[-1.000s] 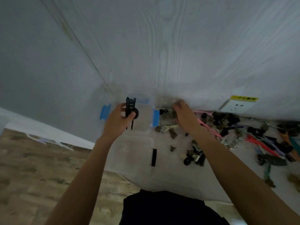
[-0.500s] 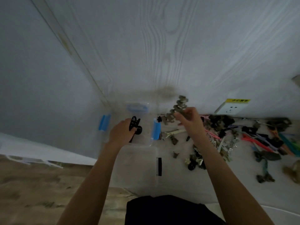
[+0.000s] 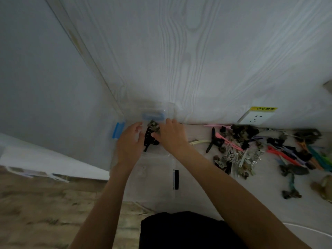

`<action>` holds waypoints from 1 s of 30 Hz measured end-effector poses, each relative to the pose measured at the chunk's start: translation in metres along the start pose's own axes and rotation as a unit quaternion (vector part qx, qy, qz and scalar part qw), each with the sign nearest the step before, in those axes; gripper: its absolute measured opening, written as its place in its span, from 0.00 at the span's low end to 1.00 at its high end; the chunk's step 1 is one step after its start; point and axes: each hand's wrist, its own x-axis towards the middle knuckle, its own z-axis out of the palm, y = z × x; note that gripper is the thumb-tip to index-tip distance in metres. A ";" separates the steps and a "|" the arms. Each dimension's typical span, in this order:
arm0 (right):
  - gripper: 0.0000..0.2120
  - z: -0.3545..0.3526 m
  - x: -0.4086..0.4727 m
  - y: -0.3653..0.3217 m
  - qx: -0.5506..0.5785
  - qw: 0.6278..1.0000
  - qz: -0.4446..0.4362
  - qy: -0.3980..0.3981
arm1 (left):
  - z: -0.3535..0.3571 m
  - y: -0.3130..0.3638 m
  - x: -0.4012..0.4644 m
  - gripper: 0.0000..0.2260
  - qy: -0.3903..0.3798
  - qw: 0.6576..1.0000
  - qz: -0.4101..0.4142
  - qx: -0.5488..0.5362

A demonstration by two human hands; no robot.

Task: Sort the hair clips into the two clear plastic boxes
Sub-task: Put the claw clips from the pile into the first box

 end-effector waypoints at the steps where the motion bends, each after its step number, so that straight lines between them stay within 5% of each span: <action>1: 0.21 -0.004 -0.003 0.003 0.020 1.000 -0.009 0.009 | 0.000 0.004 0.000 0.13 0.006 1.000 0.021 -0.013; 7: 0.09 -0.019 -0.067 0.087 0.162 0.972 0.021 0.168 | 0.020 0.055 -0.007 0.15 -0.045 0.975 0.196 -0.091; 10: 0.11 0.003 -0.103 0.150 0.131 0.973 0.126 0.140 | 0.058 0.083 -0.015 0.14 -0.151 0.957 0.236 -0.082; 13: 0.12 0.025 -0.129 0.195 0.126 0.962 0.233 0.065 | 0.106 0.101 -0.022 0.18 -0.252 0.946 0.205 -0.016; 20: 0.25 0.051 -0.143 0.208 0.119 0.978 0.171 -0.023 | 0.165 0.099 -0.016 0.26 -0.315 0.905 0.110 0.264; 26: 0.21 0.049 -0.141 0.222 0.115 0.980 0.161 -0.027 | 0.180 0.102 -0.025 0.22 -0.244 0.934 0.193 0.174; 30: 0.17 0.046 -0.143 0.229 0.236 0.954 0.183 0.015 | 0.192 0.124 -0.028 0.27 -0.296 0.929 0.156 0.154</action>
